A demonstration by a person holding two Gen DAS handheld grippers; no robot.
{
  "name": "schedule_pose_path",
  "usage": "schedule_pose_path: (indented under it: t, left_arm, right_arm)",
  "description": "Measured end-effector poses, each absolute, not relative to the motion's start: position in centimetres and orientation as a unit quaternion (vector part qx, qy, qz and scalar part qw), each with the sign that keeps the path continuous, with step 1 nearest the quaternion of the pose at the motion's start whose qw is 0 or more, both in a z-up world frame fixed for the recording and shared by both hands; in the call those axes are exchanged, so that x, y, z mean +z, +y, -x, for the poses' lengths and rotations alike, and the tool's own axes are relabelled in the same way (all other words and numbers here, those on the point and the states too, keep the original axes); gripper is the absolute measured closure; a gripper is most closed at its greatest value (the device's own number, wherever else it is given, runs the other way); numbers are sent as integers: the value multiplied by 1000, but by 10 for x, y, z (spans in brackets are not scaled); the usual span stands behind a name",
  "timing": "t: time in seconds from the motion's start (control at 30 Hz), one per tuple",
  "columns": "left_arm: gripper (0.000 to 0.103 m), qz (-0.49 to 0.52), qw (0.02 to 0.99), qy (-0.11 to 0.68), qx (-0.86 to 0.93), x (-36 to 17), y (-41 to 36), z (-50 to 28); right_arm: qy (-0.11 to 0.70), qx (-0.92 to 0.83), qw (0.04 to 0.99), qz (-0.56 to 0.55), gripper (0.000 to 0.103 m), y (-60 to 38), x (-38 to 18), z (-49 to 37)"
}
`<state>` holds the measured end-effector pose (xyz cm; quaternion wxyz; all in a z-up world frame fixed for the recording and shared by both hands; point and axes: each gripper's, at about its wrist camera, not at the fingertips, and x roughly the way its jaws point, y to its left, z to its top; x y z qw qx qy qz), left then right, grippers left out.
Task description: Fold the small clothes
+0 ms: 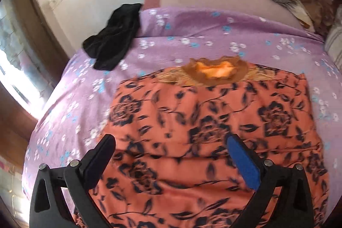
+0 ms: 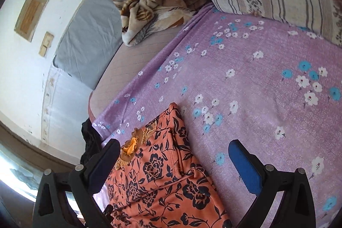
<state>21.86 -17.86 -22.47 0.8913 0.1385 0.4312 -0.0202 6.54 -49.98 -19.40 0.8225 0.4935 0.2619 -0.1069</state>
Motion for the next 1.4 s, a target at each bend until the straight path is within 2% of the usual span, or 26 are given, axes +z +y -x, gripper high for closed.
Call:
schedule_pose_path:
  t: [0.2,0.3,0.4,0.47,0.5,0.53,0.57,0.6,0.73,0.87,0.9,0.97,1.0,1.03,1.17,1.23,1.27,1.3,1.33,1.4]
  left_arm:
    - [0,-126,847,504,-116,-267,-275,-241]
    - [8,-109,840,511,-148,-285,-301,-245]
    - [30,-110,827,525,-168,-298,-321,-247]
    - [38,-121,833,511,-173,-301,-327,-245]
    - [49,-122,835,505,-181,-301,-328,-246]
    - [68,-121,836,500,-191,-300,-329,-246]
    - [82,-122,836,495,-204,-297,-329,-243]
    - [100,-129,835,492,-212,-296,-331,-242]
    - [103,-145,833,483,-227,-287,-335,-238]
    - [103,-77,815,502,-280,-275,-330,-238]
    - [98,-63,806,511,-292,-275,-331,-237]
    - [54,-66,797,527,-289,-277,-335,-234]
    - [17,-81,800,525,-278,-279,-338,-231]
    - [10,-96,811,511,-267,-279,-340,-227]
    - [13,-116,814,503,-266,-290,-347,-224]
    - [50,-119,815,512,-245,-299,-345,-229]
    - [50,-112,812,515,-252,-300,-343,-230]
    - [56,-106,815,506,-260,-296,-338,-228]
    - [71,-106,815,502,-271,-295,-338,-228]
    - [84,-113,812,498,-284,-292,-340,-225]
  right_arm:
    - [268,-80,784,-554,9,-520,-216,-67]
    - [264,-90,779,-562,15,-526,-220,-69]
    - [265,-77,762,-586,19,-530,-228,-73]
    - [265,-61,754,-598,23,-530,-230,-76]
    - [267,-60,755,-596,25,-529,-230,-77]
    - [270,-62,757,-592,26,-529,-230,-78]
    - [271,-63,758,-589,31,-527,-229,-79]
    - [272,-62,760,-587,34,-527,-229,-80]
    - [279,-64,769,-572,40,-523,-227,-83]
    - [285,-64,769,-569,40,-520,-228,-83]
    - [284,-62,767,-572,40,-520,-228,-81]
    - [280,-63,763,-579,40,-520,-228,-77]
    - [278,-65,761,-583,39,-521,-229,-76]
    - [277,-67,758,-587,39,-523,-229,-74]
    - [275,-68,748,-601,39,-527,-233,-72]
    - [277,-73,754,-591,39,-526,-231,-73]
    - [279,-75,757,-586,39,-526,-230,-74]
    - [280,-76,759,-583,39,-526,-229,-75]
    - [280,-75,759,-583,39,-526,-229,-76]
    - [283,-76,758,-583,39,-526,-230,-77]
